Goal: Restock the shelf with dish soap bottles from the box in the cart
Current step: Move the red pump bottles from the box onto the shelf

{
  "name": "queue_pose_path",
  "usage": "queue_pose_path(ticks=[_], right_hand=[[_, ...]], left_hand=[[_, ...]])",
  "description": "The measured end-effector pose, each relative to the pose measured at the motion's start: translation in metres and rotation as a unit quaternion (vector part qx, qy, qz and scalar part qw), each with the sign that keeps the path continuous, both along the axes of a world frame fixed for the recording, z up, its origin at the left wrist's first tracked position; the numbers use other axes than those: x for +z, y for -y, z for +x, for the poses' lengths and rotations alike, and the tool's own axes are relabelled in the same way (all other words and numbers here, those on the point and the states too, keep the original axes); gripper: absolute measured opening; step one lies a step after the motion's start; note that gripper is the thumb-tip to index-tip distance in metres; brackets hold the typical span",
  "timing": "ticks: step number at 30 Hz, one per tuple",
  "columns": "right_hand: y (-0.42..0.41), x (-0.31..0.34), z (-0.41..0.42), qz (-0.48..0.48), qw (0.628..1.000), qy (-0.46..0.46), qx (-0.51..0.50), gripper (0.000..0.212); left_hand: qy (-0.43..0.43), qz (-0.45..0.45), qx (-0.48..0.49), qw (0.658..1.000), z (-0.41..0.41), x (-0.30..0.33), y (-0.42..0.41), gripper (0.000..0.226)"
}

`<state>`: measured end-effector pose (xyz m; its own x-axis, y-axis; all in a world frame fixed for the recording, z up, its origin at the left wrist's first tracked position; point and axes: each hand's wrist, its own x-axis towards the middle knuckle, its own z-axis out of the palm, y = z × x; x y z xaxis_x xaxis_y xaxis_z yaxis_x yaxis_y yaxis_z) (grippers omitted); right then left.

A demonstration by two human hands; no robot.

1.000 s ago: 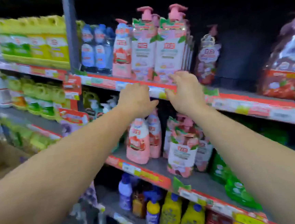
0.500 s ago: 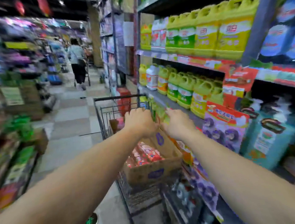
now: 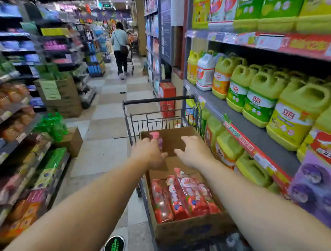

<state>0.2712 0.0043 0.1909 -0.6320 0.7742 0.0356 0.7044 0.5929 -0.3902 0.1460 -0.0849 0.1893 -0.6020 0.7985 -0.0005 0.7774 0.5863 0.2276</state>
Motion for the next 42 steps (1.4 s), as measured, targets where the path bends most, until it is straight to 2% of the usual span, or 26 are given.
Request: queue_pose_path(ticks=[4, 10, 20, 22, 26, 29, 31, 35, 38, 42], right_hand=[[-0.053, -0.027, -0.024, -0.030, 0.999, 0.024, -0.003, 0.058], [-0.100, -0.072, -0.064, -0.087, 0.995, 0.052, 0.011, 0.059], [-0.178, -0.144, -0.165, -0.123, 0.986, 0.111, -0.026, 0.060], [-0.193, -0.163, -0.192, -0.131, 0.983, 0.127, -0.027, 0.062], [-0.228, -0.207, -0.243, -0.158, 0.976, 0.146, -0.027, 0.075], [-0.252, -0.240, -0.271, -0.195, 0.974, 0.115, -0.019, 0.095], [-0.266, -0.261, -0.285, -0.219, 0.972, 0.089, 0.004, 0.101], [-0.280, -0.299, -0.298, -0.299, 0.954, -0.016, 0.023, 0.086], [-0.278, -0.304, -0.299, -0.338, 0.935, -0.102, 0.016, 0.076], [-0.276, -0.299, -0.290, -0.336, 0.933, -0.133, 0.002, 0.067]], left_hand=[[0.065, -0.026, 0.032, 0.997, -0.029, -0.034, -0.032, 0.053], [0.162, -0.016, 0.059, 0.985, -0.067, -0.084, -0.072, 0.070], [0.174, -0.077, 0.009, 0.982, -0.152, -0.174, -0.158, 0.069], [0.214, -0.068, 0.032, 0.974, -0.169, -0.193, -0.176, 0.072], [0.295, -0.027, 0.118, 0.948, -0.191, -0.228, -0.206, 0.094], [0.361, -0.014, 0.171, 0.917, -0.199, -0.250, -0.223, 0.099], [0.390, -0.009, 0.187, 0.901, -0.204, -0.264, -0.230, 0.099], [0.426, -0.001, 0.210, 0.880, -0.210, -0.288, -0.236, 0.097], [0.443, 0.013, 0.232, 0.866, -0.213, -0.296, -0.243, 0.096], [0.463, 0.011, 0.260, 0.847, -0.217, -0.299, -0.247, 0.104]])
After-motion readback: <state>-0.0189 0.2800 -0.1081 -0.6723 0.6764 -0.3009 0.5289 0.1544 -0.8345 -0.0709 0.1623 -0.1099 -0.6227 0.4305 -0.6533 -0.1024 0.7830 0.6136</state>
